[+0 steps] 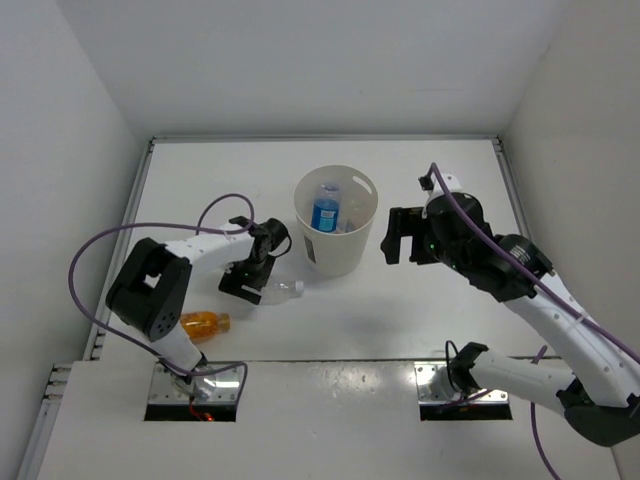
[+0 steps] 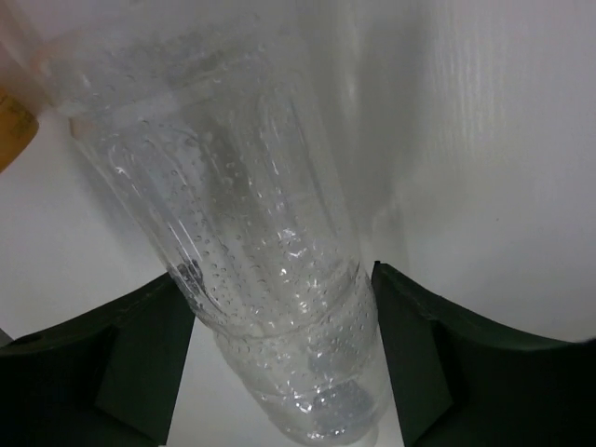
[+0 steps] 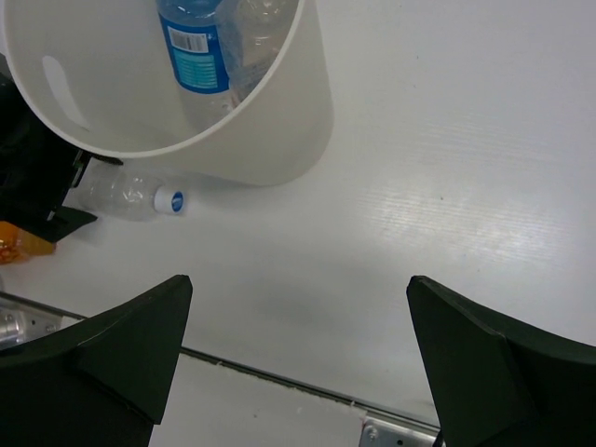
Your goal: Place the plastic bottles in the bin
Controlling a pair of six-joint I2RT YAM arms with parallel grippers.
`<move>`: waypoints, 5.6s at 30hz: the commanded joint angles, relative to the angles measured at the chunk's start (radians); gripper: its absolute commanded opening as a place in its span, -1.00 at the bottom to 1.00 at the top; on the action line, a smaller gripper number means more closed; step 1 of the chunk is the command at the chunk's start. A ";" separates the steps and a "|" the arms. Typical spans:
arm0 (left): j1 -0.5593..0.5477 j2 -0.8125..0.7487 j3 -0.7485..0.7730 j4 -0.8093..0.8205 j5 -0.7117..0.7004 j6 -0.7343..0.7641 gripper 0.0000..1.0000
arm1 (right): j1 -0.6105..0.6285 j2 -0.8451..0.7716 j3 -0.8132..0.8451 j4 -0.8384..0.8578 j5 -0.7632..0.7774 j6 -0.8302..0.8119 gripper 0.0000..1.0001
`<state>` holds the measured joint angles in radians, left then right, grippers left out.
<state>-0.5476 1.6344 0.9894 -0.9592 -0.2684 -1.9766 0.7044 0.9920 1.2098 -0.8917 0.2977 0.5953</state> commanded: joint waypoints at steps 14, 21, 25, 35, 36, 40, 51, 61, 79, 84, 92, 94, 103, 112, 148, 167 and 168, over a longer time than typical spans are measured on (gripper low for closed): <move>0.196 -0.051 0.224 0.077 -0.409 0.309 -0.05 | 0.000 -0.033 -0.012 -0.019 0.026 0.041 1.00; 0.198 -0.033 0.655 0.177 -0.672 0.716 -0.05 | 0.000 -0.066 -0.035 -0.030 0.017 0.070 1.00; 0.086 -0.053 0.759 0.407 -0.744 1.007 -0.05 | 0.000 -0.075 -0.055 -0.030 0.017 0.090 1.00; -0.254 -0.148 0.583 0.988 -0.710 1.545 0.02 | 0.000 -0.098 -0.075 -0.030 0.017 0.121 1.00; -0.277 -0.148 0.559 1.008 -0.710 1.562 0.02 | 0.000 -0.098 -0.085 -0.030 0.017 0.130 1.00; -0.386 -0.148 0.508 1.073 -0.681 1.653 0.04 | 0.000 -0.119 -0.107 -0.039 0.017 0.162 1.00; -0.476 -0.096 0.367 1.137 -0.667 1.679 0.70 | 0.000 -0.173 -0.137 -0.069 0.037 0.202 1.00; -0.450 -0.038 0.472 1.206 -0.827 1.831 1.00 | 0.000 -0.148 -0.157 -0.021 0.026 0.193 1.00; 0.431 -0.364 0.022 -0.027 -0.292 0.167 1.00 | 0.000 -0.067 -0.187 0.069 -0.025 0.166 1.00; 0.449 -0.375 -0.044 -0.105 -0.197 0.156 1.00 | 0.000 -0.058 -0.196 0.059 -0.034 0.166 1.00; 0.462 -0.289 0.012 -0.295 -0.173 0.153 0.81 | 0.000 -0.058 -0.225 0.039 -0.034 0.166 1.00; 0.462 -0.289 0.012 -0.305 -0.173 0.166 0.83 | 0.000 -0.049 -0.236 0.039 -0.034 0.166 1.00; 0.425 -0.324 -0.003 -0.339 -0.088 0.147 0.97 | 0.000 -0.009 -0.266 0.039 -0.065 0.144 1.00; 0.382 -0.364 -0.104 -0.339 -0.054 0.096 1.00 | 0.000 0.066 -0.240 0.037 -0.074 0.092 1.00; 0.341 -0.082 0.454 -0.176 -0.386 0.409 -0.61 | -0.010 -0.039 -0.305 -0.050 -0.038 0.152 1.00; -0.204 -0.253 0.330 1.264 -0.131 1.601 -0.53 | -0.010 -0.227 -0.362 -0.147 -0.020 0.356 1.00; -0.221 -0.242 0.342 1.264 -0.130 1.614 -0.53 | -0.010 -0.239 -0.362 -0.156 -0.020 0.356 1.00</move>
<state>-0.7357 1.3853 1.3117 0.0853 -0.5152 -0.5171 0.7006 0.7811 0.8516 -1.0317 0.2615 0.8982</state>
